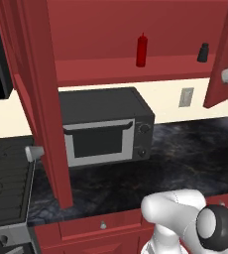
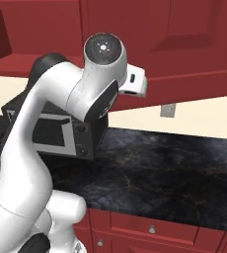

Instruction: Move the ketchup and shaker from the cabinet to the dining counter.

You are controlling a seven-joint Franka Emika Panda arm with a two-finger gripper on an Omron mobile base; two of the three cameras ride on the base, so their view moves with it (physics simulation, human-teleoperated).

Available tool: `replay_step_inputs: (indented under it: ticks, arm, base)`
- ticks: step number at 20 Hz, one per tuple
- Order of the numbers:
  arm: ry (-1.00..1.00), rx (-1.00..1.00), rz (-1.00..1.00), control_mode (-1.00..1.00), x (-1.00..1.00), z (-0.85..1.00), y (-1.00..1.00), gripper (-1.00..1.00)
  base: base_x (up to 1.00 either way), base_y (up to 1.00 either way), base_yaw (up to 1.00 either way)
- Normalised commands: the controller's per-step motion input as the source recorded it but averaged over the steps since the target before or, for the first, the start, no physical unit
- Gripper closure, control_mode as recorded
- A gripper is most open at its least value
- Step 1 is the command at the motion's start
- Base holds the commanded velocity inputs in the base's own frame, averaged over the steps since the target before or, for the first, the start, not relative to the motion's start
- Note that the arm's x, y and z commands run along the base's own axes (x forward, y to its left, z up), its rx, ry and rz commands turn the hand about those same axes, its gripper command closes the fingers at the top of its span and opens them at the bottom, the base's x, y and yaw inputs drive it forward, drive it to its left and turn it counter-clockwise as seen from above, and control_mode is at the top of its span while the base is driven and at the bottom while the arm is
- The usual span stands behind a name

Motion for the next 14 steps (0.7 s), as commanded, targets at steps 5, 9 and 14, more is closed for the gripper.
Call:
replay_step_inputs:
  ticks: [5, 9, 14]
  arm:
    - [0.0, 0.0, 0.0, -1.0, -1.0, -0.34, -0.99, 1.0]
    - [0.0, 0.0, -0.01, -1.0, -0.94, -0.31, -0.52, -1.0]
    - [-0.01, -0.06, -0.01, -1.0, -0.96, -0.07, 0.73, -1.0]
  base:
    - [0.0, 0.0, 0.0]
    - [0.0, 0.0, 0.0]
    - [0.0, 0.0, 0.0]
